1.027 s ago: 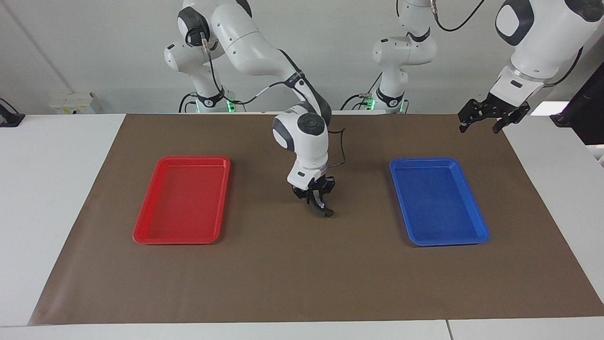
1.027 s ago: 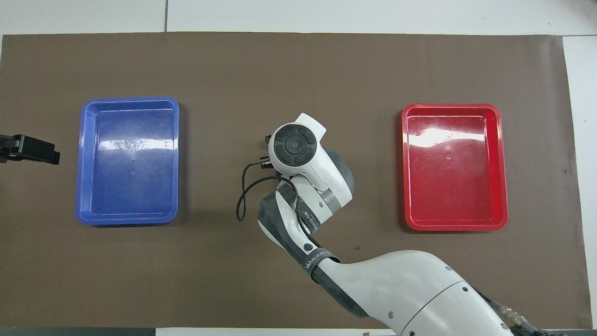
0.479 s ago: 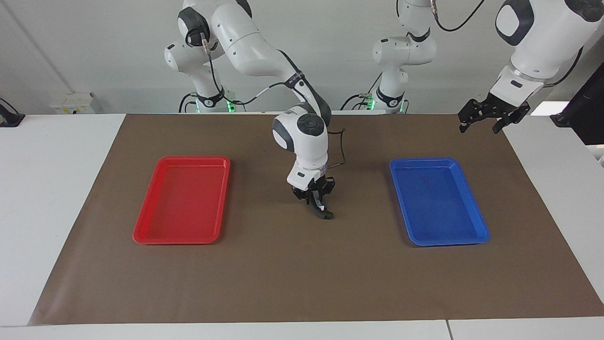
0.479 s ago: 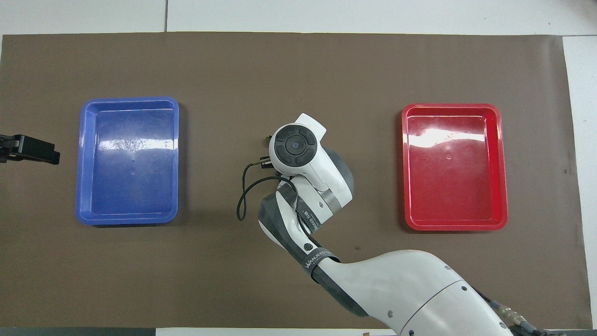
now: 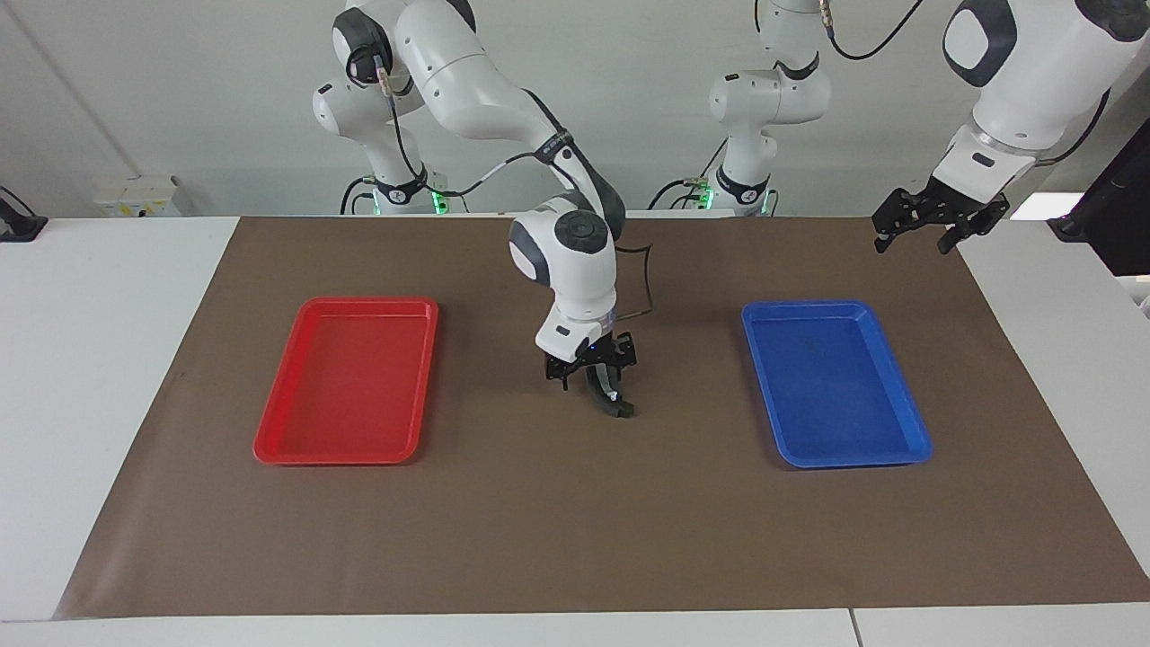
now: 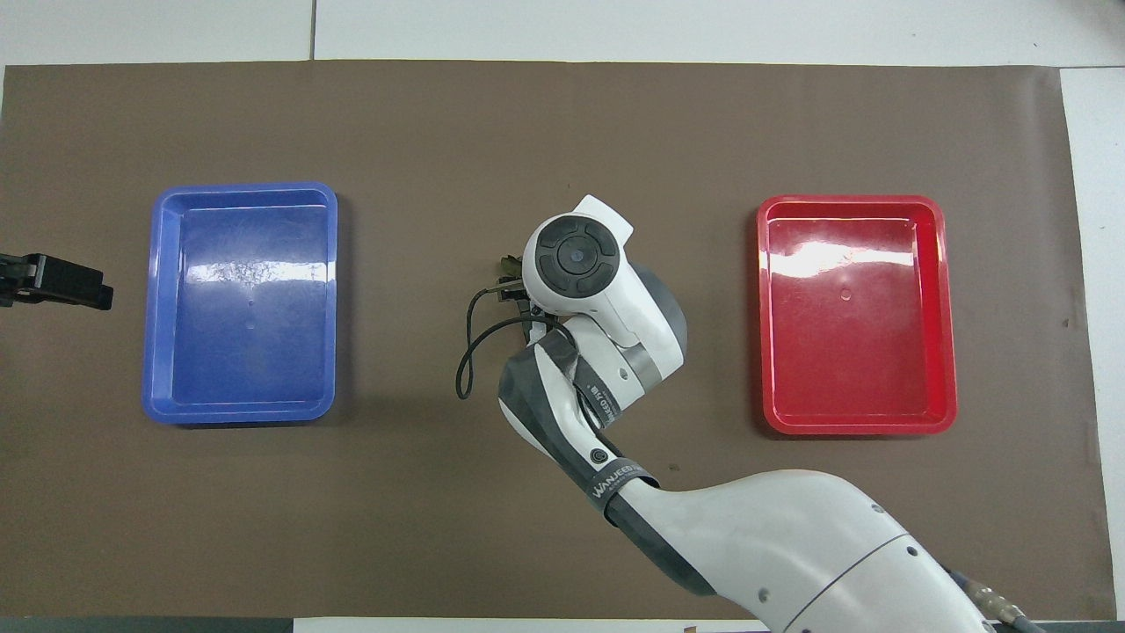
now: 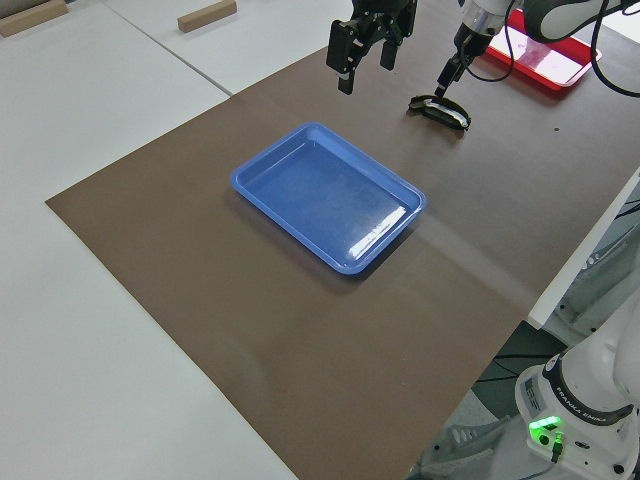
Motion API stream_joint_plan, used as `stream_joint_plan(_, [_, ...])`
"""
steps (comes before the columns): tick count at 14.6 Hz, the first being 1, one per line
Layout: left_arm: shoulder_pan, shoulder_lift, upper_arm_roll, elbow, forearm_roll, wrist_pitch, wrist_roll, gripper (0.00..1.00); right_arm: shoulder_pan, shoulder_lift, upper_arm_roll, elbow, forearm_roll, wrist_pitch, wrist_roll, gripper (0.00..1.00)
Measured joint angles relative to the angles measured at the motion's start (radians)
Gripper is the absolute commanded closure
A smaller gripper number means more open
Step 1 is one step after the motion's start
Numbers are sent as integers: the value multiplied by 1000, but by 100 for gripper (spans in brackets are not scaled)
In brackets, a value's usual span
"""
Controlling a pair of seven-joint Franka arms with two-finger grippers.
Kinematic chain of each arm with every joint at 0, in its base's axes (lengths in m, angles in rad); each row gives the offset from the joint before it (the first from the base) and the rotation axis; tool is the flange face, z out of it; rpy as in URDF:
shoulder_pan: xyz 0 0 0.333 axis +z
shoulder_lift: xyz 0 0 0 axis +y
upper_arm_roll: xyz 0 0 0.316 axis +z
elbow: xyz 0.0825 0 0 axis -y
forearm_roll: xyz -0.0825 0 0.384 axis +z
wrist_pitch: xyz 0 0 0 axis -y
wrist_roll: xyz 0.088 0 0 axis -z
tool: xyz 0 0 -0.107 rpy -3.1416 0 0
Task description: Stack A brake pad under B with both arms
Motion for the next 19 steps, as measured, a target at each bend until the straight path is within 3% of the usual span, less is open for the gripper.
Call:
stream_joint_plan(6, [0,0,0,0,0,0,0,2,-234,-220,-3,0,-43,-249,0,0])
stream_joint_plan(9, [0,0,0,0,0,0,0,2,-325,-274,-2,-2,-84,-338,-27,0])
stream_joint_plan(14, [0,0,0,0,0,0,0,2,-495,-382,-1,-1,-83,-503,-231,0])
stream_joint_plan(19, [0,0,0,0,0,0,0,2,-563,-505,0,4,-71,-666,-338,0])
